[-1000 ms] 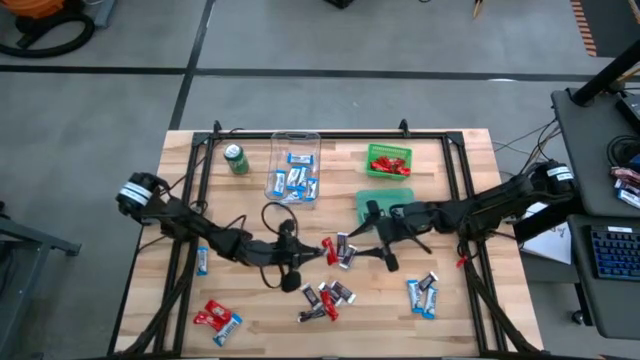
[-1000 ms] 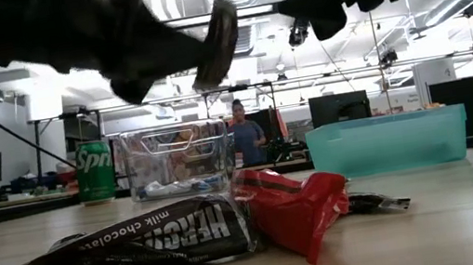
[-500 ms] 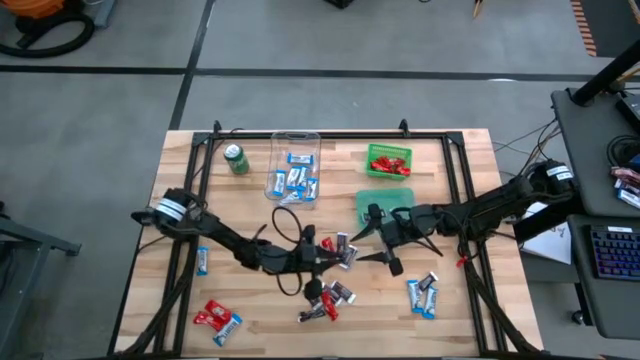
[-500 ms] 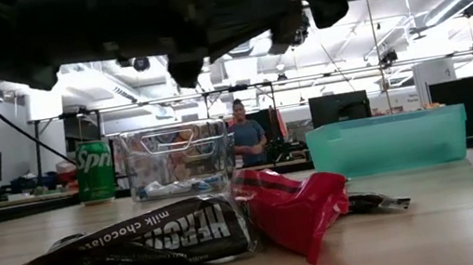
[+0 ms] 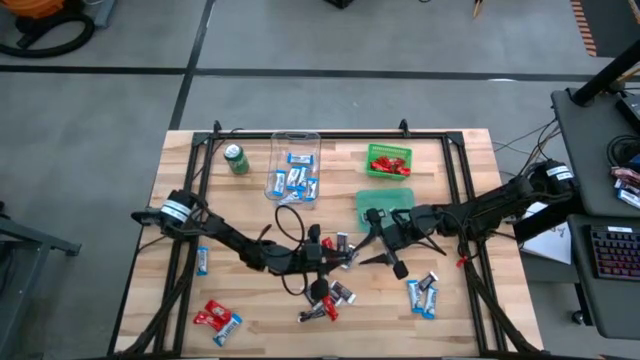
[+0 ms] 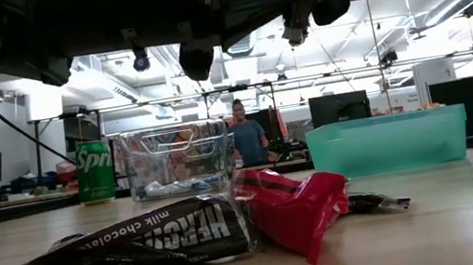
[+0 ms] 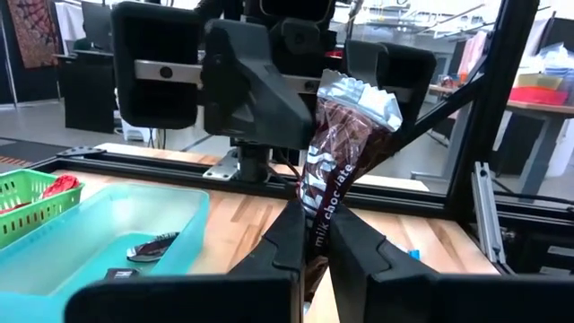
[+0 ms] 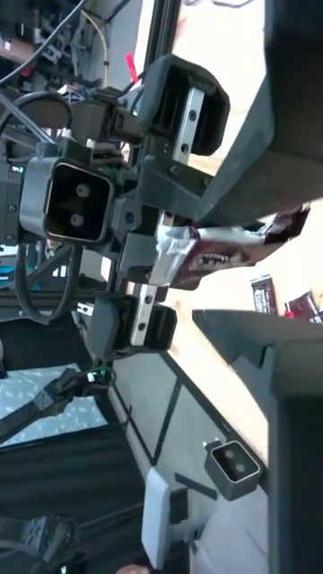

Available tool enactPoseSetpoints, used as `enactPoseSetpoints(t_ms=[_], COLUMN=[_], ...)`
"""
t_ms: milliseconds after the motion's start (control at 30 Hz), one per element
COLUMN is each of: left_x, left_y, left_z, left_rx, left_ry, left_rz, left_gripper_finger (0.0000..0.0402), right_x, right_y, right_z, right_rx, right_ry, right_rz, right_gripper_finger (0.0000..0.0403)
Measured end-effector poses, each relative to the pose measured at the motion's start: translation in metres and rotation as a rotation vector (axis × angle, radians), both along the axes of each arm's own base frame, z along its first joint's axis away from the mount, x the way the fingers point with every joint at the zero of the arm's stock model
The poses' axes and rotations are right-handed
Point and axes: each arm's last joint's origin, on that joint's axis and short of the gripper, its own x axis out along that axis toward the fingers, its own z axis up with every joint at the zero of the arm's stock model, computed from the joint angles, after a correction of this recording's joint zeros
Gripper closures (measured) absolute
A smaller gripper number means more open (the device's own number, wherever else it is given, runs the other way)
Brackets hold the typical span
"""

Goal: Sort candy
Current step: Put the brown candy into the blue bin

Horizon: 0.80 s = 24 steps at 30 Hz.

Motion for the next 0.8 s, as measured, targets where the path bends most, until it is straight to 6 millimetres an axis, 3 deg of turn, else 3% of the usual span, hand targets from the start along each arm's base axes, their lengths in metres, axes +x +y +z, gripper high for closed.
enactPoseSetpoints(t_ms=[200,367,500,800], left_x=[0.0,0.0,0.0005,0.0017], left_y=[-0.0001,0.0002,0.0017,0.0067], left_z=[0.0002,0.0008,0.0011,0.003], left_rx=[-0.001,-0.005,-0.021,-0.037], left_ry=[-0.002,-0.003,-0.007,-0.027], left_rz=[-0.004,-0.003,0.0,0.024], left_gripper_finger=[0.0396,0.0396,0.0396,0.0396], right_x=[0.0,0.0005,0.0018,0.0039], right_y=[0.0,0.0,0.0002,0.0001], right_z=[0.0001,0.0007,0.0032,0.0075], right_rx=[-0.003,-0.009,0.019,0.029], right_ry=[-0.002,-0.006,0.002,-0.009], right_rz=[-0.001,-0.003,-0.006,-0.028], right_gripper_finger=[0.0339,0.0372,0.0353,0.0246])
